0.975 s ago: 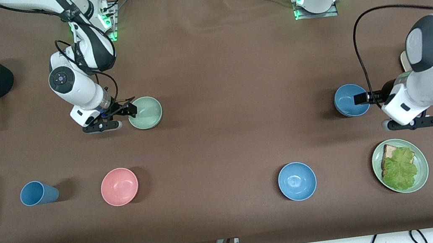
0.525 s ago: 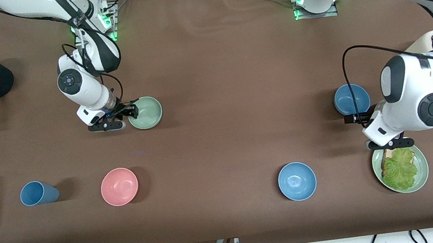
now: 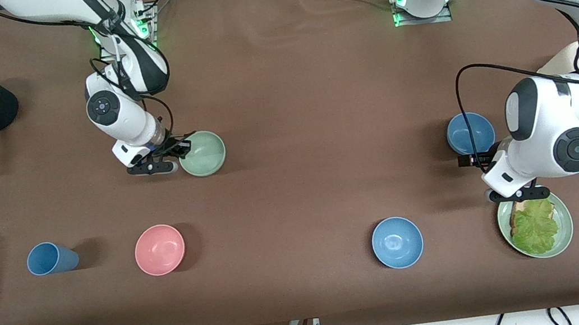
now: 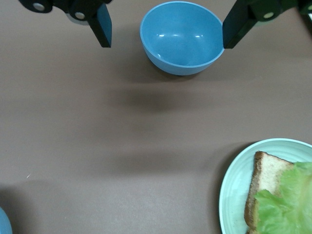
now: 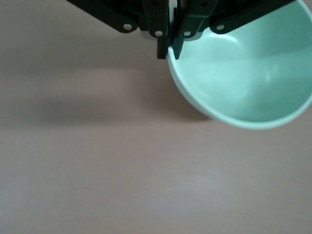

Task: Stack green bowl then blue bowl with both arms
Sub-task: 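Grasp the green bowl with the right gripper while the left gripper grasps the blue bowl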

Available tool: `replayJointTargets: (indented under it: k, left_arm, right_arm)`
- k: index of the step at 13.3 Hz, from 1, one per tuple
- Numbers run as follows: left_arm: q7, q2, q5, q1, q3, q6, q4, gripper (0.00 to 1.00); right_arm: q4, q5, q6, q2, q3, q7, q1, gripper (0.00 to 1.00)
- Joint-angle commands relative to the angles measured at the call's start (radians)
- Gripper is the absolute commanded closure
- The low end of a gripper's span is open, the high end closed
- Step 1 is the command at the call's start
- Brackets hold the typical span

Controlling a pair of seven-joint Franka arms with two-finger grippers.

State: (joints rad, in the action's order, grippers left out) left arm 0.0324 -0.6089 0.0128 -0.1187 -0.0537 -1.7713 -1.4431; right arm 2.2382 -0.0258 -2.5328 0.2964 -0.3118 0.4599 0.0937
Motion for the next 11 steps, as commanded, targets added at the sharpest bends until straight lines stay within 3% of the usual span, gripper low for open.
replayJointTargets:
  k: [1,2,6,9,11]
  left_arm:
    - [0.014,0.001,0.029,-0.025,0.000,0.003,-0.025,0.00]
    - [0.017,0.014,0.029,-0.027,0.001,-0.029,-0.064,0.00]
    - [0.018,0.167,0.030,-0.047,0.000,-0.301,-0.414,0.00]
    - [0.018,0.199,0.030,-0.049,0.000,-0.355,-0.508,0.00]
    - [0.020,0.247,0.030,-0.049,0.001,-0.400,-0.592,0.00]
  right_arm:
    - [-0.147,-0.011,0.104,0.033,-0.016,0.167,0.091,1.00]
    - [-0.188,-0.008,0.105,0.067,-0.021,0.251,0.134,1.00]
    - [-0.428,0.039,0.100,0.257,-0.033,0.546,0.302,1.00]
    - [-0.522,0.104,0.062,0.354,-0.032,0.686,0.372,1.00]
    - [-0.526,0.148,0.027,0.385,-0.029,0.727,0.389,1.00]
